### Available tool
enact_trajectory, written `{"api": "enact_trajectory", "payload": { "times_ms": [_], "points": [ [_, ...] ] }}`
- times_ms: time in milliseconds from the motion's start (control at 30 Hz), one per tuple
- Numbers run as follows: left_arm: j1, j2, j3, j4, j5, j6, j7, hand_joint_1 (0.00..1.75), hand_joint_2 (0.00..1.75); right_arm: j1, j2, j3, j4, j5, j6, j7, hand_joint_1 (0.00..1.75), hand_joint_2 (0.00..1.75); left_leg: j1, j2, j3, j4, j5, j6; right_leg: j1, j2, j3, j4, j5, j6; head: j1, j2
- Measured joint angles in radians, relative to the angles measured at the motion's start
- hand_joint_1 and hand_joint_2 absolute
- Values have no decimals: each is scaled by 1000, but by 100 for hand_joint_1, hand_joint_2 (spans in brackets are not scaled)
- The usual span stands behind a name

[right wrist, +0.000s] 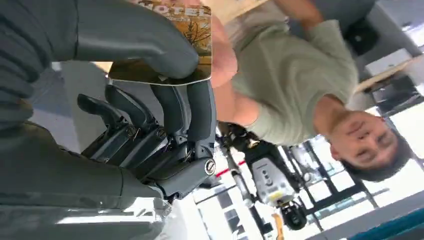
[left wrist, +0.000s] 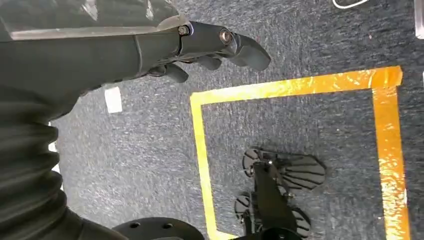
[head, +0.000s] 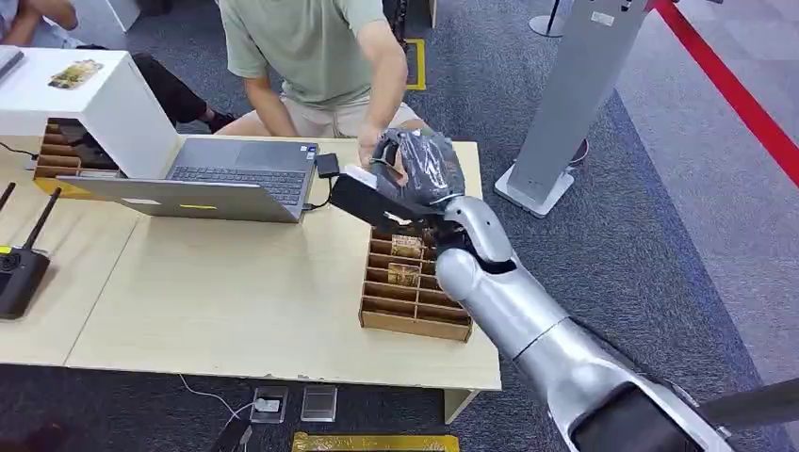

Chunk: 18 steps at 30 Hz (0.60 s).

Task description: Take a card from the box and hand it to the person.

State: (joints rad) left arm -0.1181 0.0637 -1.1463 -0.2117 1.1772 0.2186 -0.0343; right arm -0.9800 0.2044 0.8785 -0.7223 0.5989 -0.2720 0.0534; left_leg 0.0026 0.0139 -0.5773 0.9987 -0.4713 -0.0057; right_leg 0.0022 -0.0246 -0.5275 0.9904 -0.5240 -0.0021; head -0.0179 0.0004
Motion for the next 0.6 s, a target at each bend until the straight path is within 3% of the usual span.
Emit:
{"api": "enact_trajectory", "payload": {
  "times_ms": [267, 300, 433, 600],
  "points": [
    [7, 5, 0, 0, 21, 3, 55, 0, 175, -45, 52, 25, 149, 61, -21, 33, 175, 175, 0, 0, 0, 0, 0, 0, 0, 0, -1, 0, 0, 0, -1, 0],
    [7, 6, 0, 0, 27, 0, 55, 0, 175, -46, 56, 27, 159, 66, -25, 36, 0, 175, 0, 0, 0, 0, 0, 0, 0, 0, 0, 0, 0, 0, -1, 0],
    [8, 10, 0, 0, 43, -32, 47, 0, 175, -48, 67, 47, 188, 84, -28, 47, 0, 175, 0, 0, 0, 0, 0, 0, 0, 0, -1, 0, 0, 0, -1, 0],
    [8, 14, 0, 0, 54, -22, 12, 0, 175, -50, 71, 58, 208, 79, -30, 54, 0, 175, 0, 0, 0, 0, 0, 0, 0, 0, -1, 0, 0, 0, -1, 0]
  ]
}}
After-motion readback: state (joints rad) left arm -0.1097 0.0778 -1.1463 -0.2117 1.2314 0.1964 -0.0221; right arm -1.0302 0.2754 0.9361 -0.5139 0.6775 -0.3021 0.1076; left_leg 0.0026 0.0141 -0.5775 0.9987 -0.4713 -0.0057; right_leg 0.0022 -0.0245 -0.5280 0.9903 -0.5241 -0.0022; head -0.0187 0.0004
